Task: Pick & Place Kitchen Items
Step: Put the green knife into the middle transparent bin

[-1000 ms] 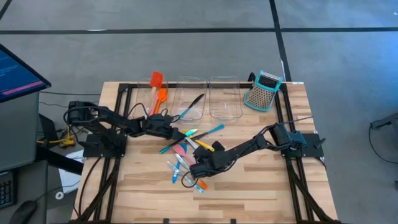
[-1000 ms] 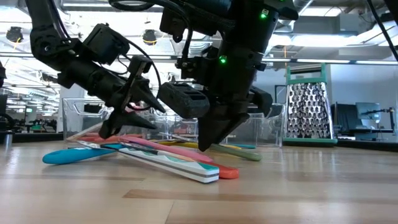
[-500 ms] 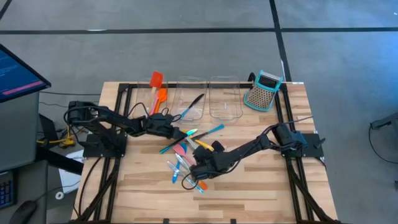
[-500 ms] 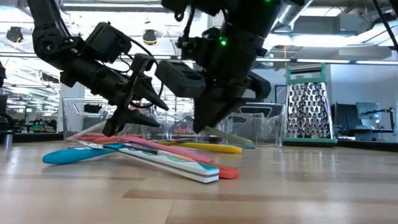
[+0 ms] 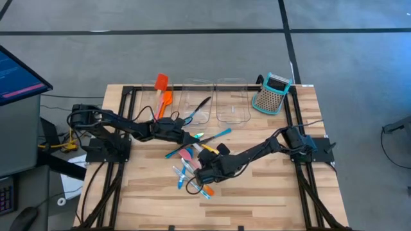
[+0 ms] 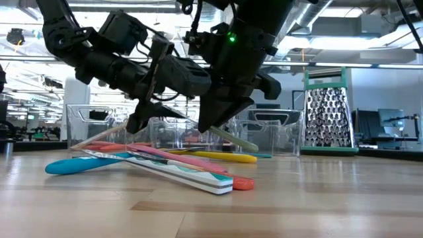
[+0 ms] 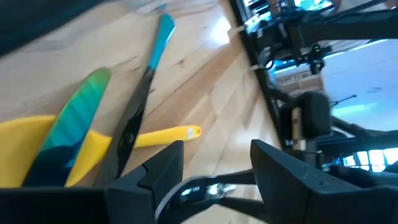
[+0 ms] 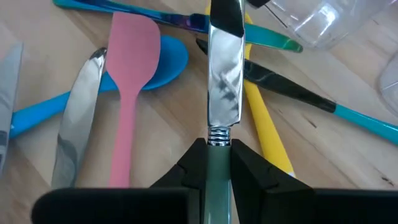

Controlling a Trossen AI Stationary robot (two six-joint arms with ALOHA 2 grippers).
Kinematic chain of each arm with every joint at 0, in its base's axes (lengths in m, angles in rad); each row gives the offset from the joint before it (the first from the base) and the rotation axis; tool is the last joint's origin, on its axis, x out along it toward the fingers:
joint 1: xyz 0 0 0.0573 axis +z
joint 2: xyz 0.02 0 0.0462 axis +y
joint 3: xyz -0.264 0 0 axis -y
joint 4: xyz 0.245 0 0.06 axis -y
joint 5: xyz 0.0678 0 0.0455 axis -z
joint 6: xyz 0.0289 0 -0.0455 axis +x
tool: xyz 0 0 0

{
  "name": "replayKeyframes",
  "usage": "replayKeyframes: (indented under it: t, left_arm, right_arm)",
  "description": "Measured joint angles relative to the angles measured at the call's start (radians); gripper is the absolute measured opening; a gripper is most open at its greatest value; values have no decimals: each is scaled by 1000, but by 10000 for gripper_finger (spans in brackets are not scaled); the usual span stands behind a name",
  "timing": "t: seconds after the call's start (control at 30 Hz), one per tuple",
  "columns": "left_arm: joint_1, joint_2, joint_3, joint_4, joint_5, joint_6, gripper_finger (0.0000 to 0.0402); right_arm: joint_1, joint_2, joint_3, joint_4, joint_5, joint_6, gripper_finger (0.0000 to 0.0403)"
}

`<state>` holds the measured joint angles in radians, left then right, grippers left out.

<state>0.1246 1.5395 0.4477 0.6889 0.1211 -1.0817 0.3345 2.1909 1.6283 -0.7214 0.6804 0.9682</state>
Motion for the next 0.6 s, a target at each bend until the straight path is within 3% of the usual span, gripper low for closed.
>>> replayKeyframes:
  t: [0.37, 0.6]
  left_arm:
    - [-27, 122, 1, 41, 9, -1, 179]
    - [-34, 132, 1, 104, 8, 0, 167]
  right_arm:
    - [-7, -9, -1, -6, -11, 1, 39]
    - [-9, -9, 0, -3, 1, 1, 39]
